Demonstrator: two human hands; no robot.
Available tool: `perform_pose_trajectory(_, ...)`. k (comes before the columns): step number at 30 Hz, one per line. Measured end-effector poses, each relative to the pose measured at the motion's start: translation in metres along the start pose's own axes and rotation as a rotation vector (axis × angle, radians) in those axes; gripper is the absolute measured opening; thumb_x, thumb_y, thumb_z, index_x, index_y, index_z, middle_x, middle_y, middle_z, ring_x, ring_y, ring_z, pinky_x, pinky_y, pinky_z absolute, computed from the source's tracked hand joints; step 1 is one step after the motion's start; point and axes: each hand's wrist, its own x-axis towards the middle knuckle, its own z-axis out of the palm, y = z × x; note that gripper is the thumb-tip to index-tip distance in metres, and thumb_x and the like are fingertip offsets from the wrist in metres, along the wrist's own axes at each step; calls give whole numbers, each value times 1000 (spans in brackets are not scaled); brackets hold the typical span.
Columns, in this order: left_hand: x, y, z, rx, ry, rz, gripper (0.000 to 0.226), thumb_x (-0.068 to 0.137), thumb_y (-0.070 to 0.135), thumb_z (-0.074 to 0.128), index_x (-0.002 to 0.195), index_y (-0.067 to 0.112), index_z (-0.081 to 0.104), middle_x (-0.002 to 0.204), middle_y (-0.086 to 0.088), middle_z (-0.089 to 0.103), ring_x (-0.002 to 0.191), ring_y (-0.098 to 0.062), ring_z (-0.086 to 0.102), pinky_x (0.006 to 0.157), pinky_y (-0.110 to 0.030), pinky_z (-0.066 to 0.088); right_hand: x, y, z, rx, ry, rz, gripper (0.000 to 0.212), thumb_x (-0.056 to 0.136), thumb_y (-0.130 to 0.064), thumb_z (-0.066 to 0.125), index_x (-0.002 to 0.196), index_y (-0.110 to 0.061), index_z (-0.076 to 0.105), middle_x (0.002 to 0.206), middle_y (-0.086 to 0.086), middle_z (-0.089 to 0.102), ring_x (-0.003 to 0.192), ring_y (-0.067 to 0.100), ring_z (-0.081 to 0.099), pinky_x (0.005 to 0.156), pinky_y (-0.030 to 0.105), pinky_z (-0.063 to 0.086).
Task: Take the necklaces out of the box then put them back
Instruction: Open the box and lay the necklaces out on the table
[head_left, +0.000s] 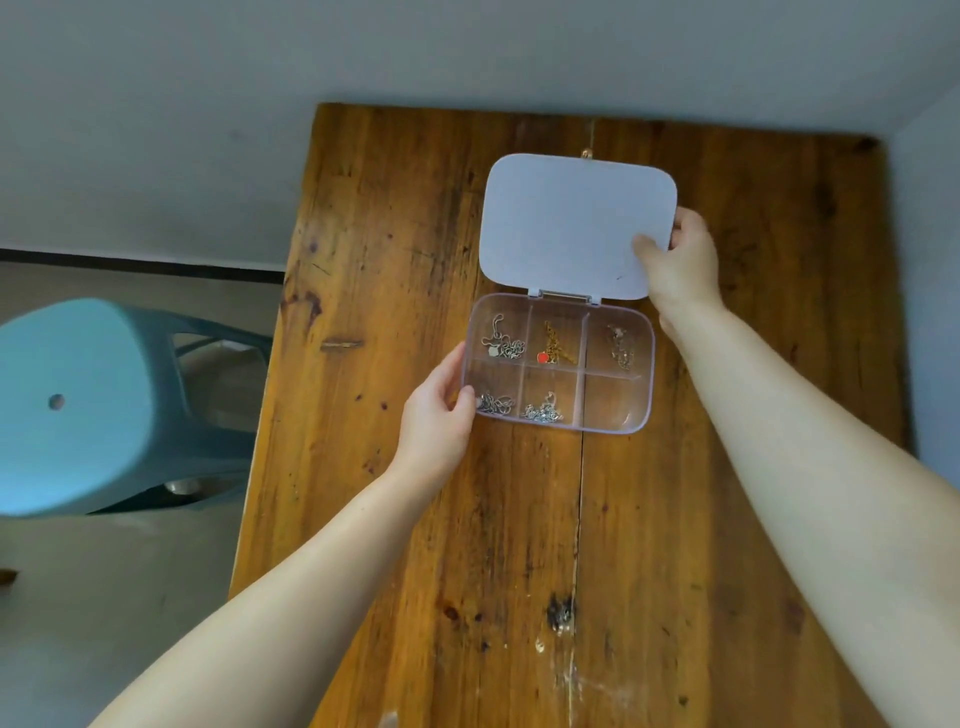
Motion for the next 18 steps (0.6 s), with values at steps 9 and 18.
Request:
perform_pose_trajectory(9,-1,-1,-8,-15,-68,-4,46,94,15,50,138,25,43,138,11,51,127,-3,46,108,-34,39,-57,-22,7,-348,105,-507,40,89,-7,53,129,-3,49,130,19,50,120,28,49,93,5,28)
perform_pose_trajectory(18,2,1,-16,-18,-155,-5,48,94,11,49,140,21,41,140,6,50,128,-6,45,107,-27,37,-106,-6,70,-1097,-559,-599,39,93,-16,44,132,-9,47,138,12,45,121,32,43,92,43,35)
